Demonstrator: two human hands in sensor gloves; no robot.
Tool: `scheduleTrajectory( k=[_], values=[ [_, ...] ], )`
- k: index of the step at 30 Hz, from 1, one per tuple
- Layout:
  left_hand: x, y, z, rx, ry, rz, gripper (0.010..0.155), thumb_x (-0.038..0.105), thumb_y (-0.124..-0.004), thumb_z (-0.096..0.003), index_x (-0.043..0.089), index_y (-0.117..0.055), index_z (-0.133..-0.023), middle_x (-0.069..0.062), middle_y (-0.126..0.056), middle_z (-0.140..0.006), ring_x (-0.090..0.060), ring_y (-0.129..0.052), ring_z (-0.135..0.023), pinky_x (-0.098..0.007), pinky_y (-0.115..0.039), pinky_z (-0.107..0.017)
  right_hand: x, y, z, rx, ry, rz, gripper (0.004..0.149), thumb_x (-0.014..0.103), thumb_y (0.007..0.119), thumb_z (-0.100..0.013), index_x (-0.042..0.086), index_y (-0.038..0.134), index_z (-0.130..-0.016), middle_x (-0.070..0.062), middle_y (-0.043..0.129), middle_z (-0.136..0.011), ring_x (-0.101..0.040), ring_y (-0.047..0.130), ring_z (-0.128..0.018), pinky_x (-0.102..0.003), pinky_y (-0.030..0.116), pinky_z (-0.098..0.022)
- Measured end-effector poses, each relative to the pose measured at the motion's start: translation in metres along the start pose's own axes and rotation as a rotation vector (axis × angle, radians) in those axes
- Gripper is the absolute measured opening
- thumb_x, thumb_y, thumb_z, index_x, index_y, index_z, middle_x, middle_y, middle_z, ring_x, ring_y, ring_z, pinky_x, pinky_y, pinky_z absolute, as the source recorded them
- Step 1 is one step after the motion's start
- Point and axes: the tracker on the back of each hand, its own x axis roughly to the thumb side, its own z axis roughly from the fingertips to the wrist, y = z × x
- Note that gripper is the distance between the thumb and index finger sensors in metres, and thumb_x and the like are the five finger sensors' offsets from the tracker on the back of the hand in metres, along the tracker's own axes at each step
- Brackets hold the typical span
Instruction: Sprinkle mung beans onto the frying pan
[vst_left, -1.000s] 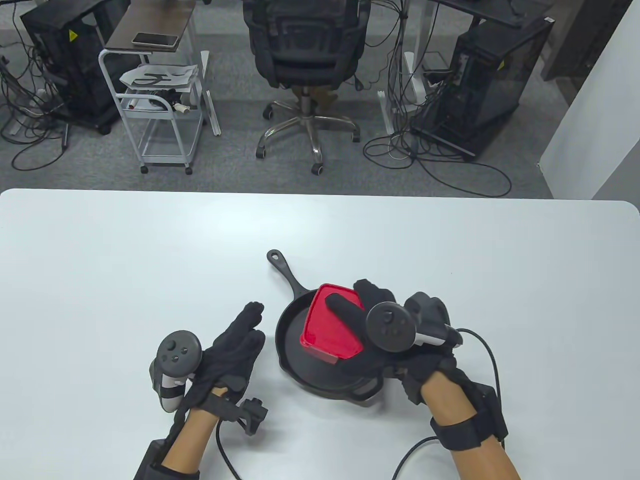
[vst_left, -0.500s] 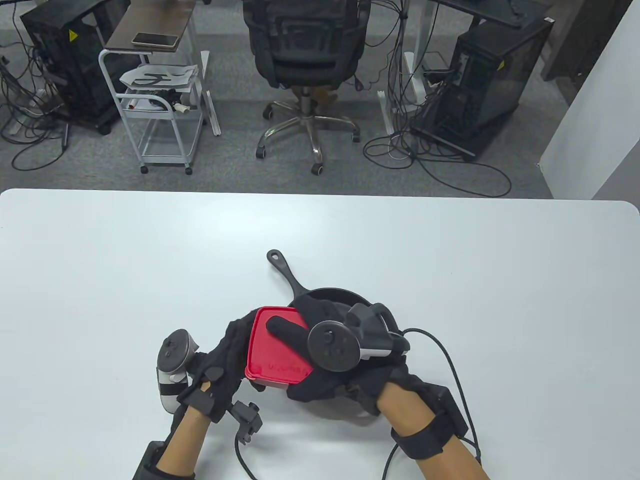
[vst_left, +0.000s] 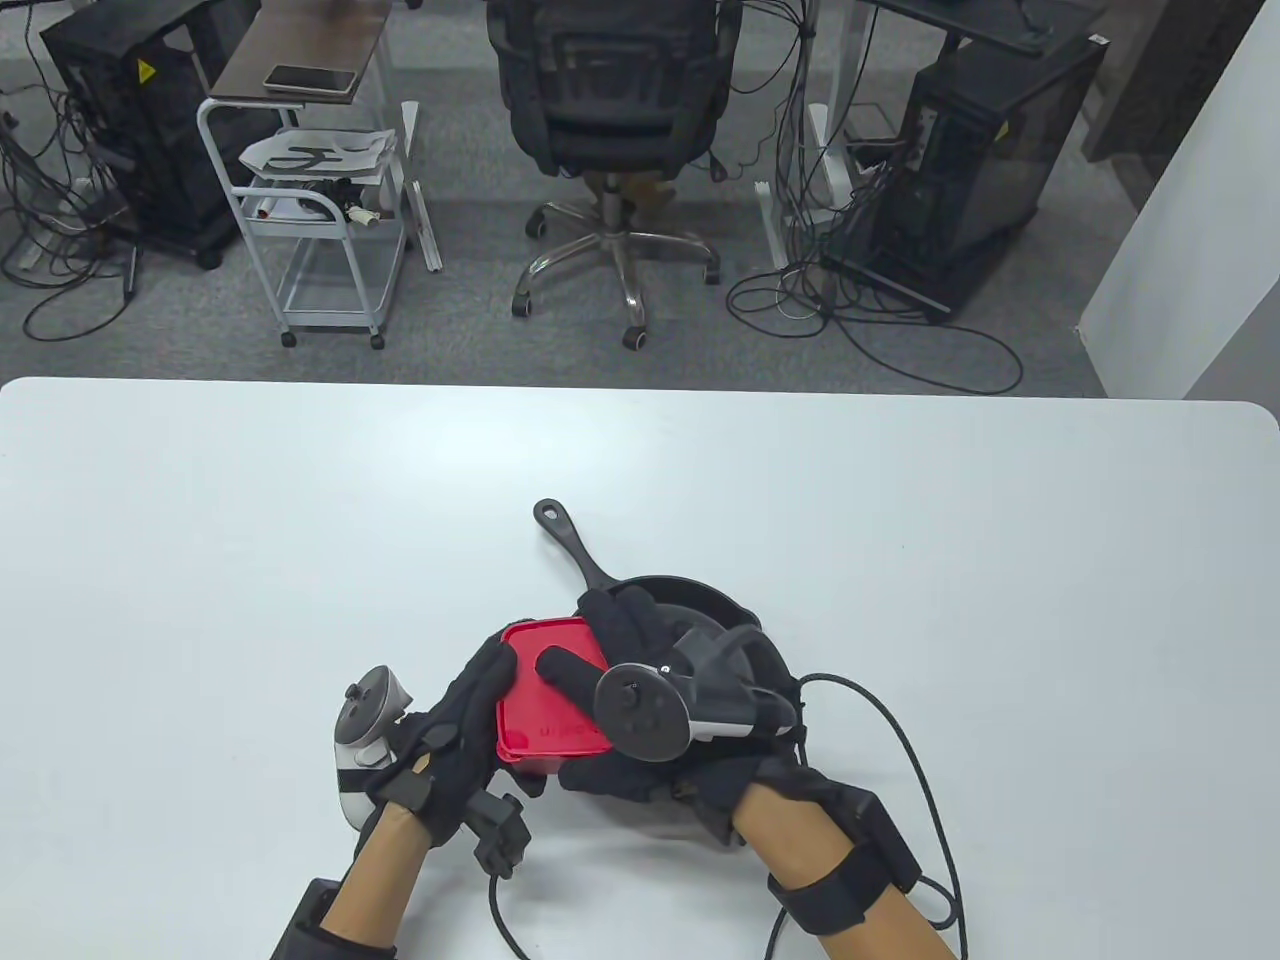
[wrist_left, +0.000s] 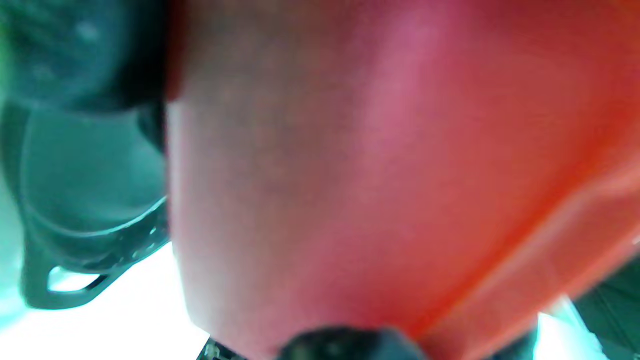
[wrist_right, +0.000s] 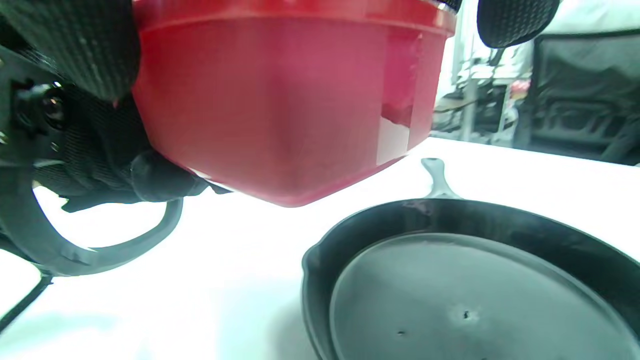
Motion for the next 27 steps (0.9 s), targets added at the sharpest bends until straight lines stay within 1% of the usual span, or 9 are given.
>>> scheduleTrajectory(
  k=[3,6,8,11,16,19,22,26,27],
  values=[
    [-0.001,0.001,0.0,0.046,-0.017,0.001,0.077,0.078,-0.069,-0.0441,0.042,-0.05,-0.109,-0.017,-0.078,-0.094,-0.034,-0.103,-0.05,-0.037,-0.095,-0.017,0.01,0.007,0.004,-0.075,0.048,0.004,0.081,0.071,0.074,-0.051,0.035,0.043,-0.116,-0.027,0.024,-0.125,-0.059,0.032,-0.108,-0.074,0.054,-0.067],
    [-0.004,0.0,0.0,0.045,-0.011,0.03,0.077,0.077,-0.069,-0.0447,0.042,-0.045,-0.11,-0.017,-0.073,-0.098,-0.036,-0.1,-0.054,-0.039,-0.096,-0.019,0.019,0.018,0.006,-0.131,0.105,0.027,0.077,0.071,0.072,-0.051,0.037,0.045,-0.115,-0.025,0.028,-0.125,-0.059,0.039,-0.107,-0.072,0.06,-0.064],
    [-0.005,-0.003,0.001,0.038,-0.012,0.035,0.077,0.077,-0.068,-0.045,0.043,-0.044,-0.109,-0.017,-0.07,-0.099,-0.036,-0.099,-0.056,-0.04,-0.096,-0.019,0.021,0.025,0.004,-0.123,0.105,0.034,0.08,0.074,0.07,-0.05,0.039,0.042,-0.116,-0.024,0.028,-0.125,-0.058,0.038,-0.107,-0.072,0.061,-0.063],
    [-0.007,-0.006,0.001,0.046,-0.009,0.03,0.076,0.077,-0.067,-0.045,0.046,-0.042,-0.109,-0.016,-0.068,-0.101,-0.036,-0.098,-0.057,-0.039,-0.096,-0.019,0.021,0.032,0.005,-0.218,0.132,0.067,0.075,0.072,0.068,-0.05,0.041,0.045,-0.114,-0.023,0.036,-0.124,-0.057,0.043,-0.106,-0.072,0.064,-0.06],
    [-0.01,-0.012,0.001,0.016,0.011,0.094,0.075,0.077,-0.065,-0.0454,0.048,-0.038,-0.109,-0.015,-0.062,-0.104,-0.036,-0.098,-0.06,-0.037,-0.097,-0.018,0.022,0.038,0.007,-0.348,0.131,0.09,0.073,0.074,0.063,-0.048,0.04,0.054,-0.111,-0.019,0.051,-0.122,-0.055,0.051,-0.104,-0.072,0.064,-0.058],
    [-0.012,-0.015,0.002,-0.002,0.017,0.149,0.075,0.078,-0.064,-0.0457,0.049,-0.034,-0.109,-0.015,-0.057,-0.106,-0.037,-0.096,-0.063,-0.037,-0.097,-0.019,0.023,0.041,0.008,-0.454,0.118,0.099,0.072,0.076,0.061,-0.046,0.038,0.062,-0.108,-0.016,0.06,-0.119,-0.055,0.056,-0.101,-0.073,0.064,-0.056],
    [-0.015,-0.016,0.002,-0.006,0.024,0.153,0.075,0.079,-0.061,-0.0457,0.05,-0.03,-0.108,-0.013,-0.053,-0.107,-0.036,-0.096,-0.064,-0.036,-0.098,-0.019,0.023,0.044,0.007,-0.479,0.116,0.062,0.072,0.076,0.059,-0.047,0.036,0.065,-0.106,-0.015,0.064,-0.117,-0.056,0.058,-0.099,-0.074,0.064,-0.055],
    [-0.018,-0.019,0.001,-0.029,0.021,0.195,0.074,0.079,-0.058,-0.0461,0.052,-0.028,-0.107,-0.013,-0.047,-0.108,-0.036,-0.095,-0.067,-0.037,-0.098,-0.02,0.026,0.044,0.007,-0.527,0.114,0.073,0.072,0.077,0.057,-0.048,0.033,0.069,-0.104,-0.012,0.07,-0.114,-0.056,0.061,-0.097,-0.076,0.064,-0.054],
    [-0.019,-0.02,0.001,-0.031,0.024,0.207,0.074,0.079,-0.058,-0.0458,0.052,-0.027,-0.107,-0.013,-0.046,-0.108,-0.037,-0.094,-0.068,-0.037,-0.097,-0.02,0.026,0.042,0.007,-0.512,0.118,0.083,0.072,0.077,0.057,-0.048,0.033,0.07,-0.103,-0.012,0.07,-0.114,-0.056,0.062,-0.097,-0.076,0.065,-0.053]
  ],
)
